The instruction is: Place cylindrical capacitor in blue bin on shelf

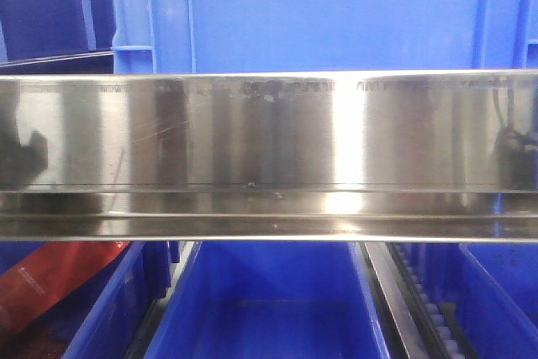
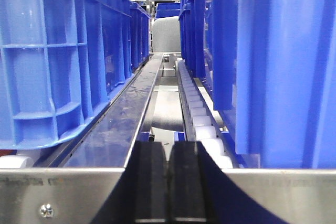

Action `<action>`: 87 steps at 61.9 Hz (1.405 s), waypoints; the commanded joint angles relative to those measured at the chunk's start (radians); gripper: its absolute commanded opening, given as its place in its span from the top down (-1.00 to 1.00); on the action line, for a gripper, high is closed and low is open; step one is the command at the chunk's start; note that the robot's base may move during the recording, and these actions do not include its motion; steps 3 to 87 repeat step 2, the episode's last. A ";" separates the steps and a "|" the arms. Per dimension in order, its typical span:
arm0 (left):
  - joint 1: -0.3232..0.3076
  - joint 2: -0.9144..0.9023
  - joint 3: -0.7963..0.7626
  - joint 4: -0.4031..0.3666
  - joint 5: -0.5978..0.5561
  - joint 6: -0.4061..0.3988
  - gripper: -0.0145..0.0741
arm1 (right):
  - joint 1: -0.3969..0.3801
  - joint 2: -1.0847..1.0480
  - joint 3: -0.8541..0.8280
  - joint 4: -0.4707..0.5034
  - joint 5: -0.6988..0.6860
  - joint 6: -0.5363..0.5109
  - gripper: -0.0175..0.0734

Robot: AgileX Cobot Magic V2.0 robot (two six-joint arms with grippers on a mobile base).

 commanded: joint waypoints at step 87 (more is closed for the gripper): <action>-0.004 -0.005 -0.001 0.000 -0.010 -0.011 0.92 | -0.004 -0.003 0.002 0.005 -0.018 -0.002 0.98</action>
